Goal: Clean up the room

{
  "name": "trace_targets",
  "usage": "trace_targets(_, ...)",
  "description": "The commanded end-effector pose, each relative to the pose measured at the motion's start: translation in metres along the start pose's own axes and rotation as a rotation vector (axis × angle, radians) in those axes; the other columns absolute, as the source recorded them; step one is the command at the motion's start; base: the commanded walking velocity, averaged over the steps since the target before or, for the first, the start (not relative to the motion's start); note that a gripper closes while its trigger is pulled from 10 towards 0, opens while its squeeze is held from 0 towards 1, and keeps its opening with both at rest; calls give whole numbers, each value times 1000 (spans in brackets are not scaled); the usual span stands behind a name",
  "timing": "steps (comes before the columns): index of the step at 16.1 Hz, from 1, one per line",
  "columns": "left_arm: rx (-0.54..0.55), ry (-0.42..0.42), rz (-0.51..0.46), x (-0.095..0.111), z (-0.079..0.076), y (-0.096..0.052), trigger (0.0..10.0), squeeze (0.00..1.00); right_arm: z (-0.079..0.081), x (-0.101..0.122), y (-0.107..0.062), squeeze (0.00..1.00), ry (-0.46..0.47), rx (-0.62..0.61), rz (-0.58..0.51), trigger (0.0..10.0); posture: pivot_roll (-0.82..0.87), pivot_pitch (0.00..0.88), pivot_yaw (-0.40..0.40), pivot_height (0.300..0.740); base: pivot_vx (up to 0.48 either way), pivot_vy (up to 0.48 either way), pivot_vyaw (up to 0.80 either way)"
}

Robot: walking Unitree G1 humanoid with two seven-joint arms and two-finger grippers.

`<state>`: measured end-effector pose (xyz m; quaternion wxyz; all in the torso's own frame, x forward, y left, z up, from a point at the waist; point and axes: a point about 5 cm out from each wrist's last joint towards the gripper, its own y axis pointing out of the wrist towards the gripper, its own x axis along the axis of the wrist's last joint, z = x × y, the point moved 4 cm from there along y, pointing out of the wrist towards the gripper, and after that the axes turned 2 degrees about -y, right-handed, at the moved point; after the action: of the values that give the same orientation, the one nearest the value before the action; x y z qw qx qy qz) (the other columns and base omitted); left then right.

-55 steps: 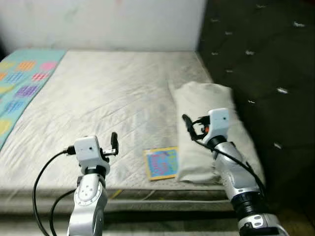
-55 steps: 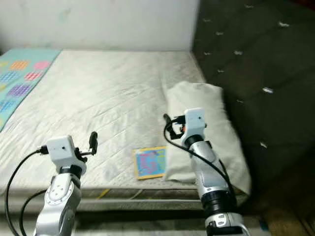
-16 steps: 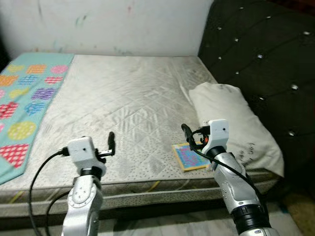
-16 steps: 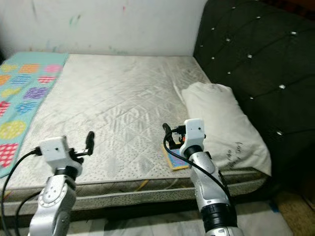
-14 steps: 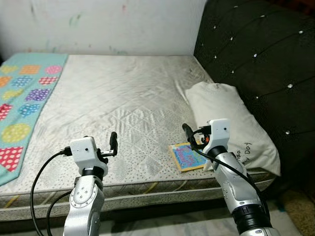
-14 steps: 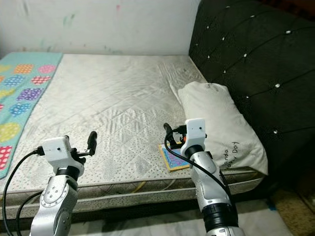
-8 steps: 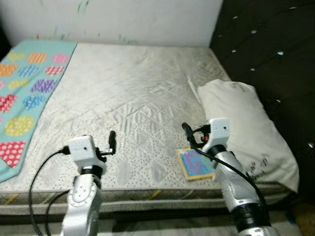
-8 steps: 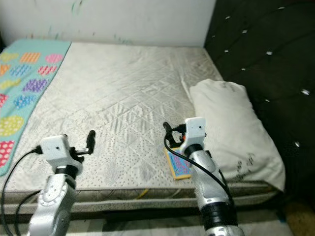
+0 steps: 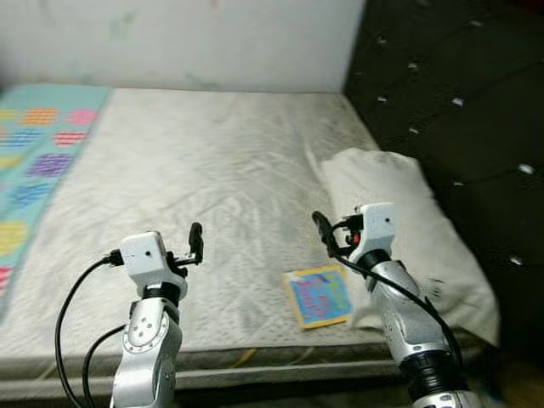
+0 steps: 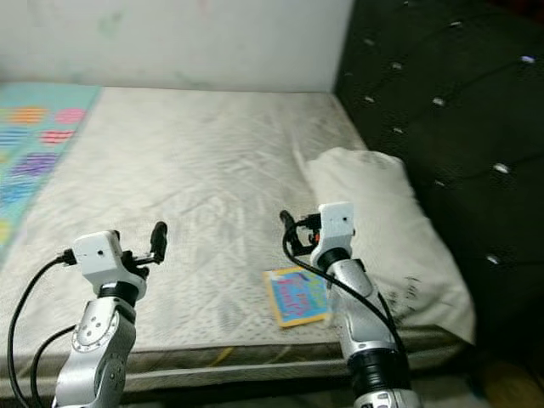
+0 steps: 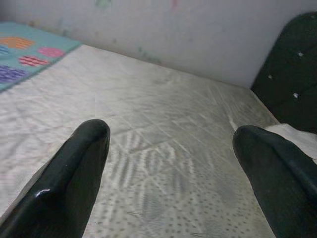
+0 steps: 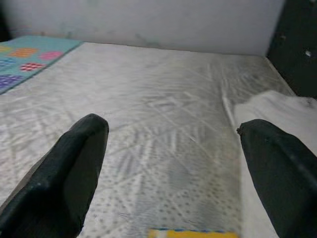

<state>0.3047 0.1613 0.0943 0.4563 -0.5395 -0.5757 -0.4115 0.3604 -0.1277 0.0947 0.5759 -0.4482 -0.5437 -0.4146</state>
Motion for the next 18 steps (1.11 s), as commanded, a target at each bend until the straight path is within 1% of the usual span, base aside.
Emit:
trace_targets(1, 7, -6, 9, -1, 0, 0, 10000, 0, 0, 7, 1, 0, -8, 1, -24, 10000, -92, 0, -57, 740, 0, 480, 563)
trace_targets(4, 8, -10, 13, -2, 0, 1, 10000, 0, 0, 7, 2, 0, -10, 4, -26, 10000, -91, 0, -58, 740, 0, 480, 800)
trace_targets(11, 5, -23, 15, -1, -1, 2, 10000, 0, 0, 5, 3, 0, -9, 0, -17, 10000, -94, 0, -56, 740, 0, 480, 0)
trace_targets(14, 6, -25, 0, 3, -1, 4, 10000, 0, 4, 4, 3, 0, -3, 0, -14, 10000, -95, 0, -61, 740, 0, 480, 0)
trace_targets(15, 16, -27, 1, 3, 0, 3, 10000, 0, 8, 2, 1, 0, -4, 13, -9, 10000, -98, 0, -64, 740, 0, 480, 0)
trace_targets(18, 24, -27, 9, 0, 1, 1, 10000, 0, 8, 0, 0, 0, -16, 21, -4, 10000, -101, 0, -67, 740, 0, 480, 0)
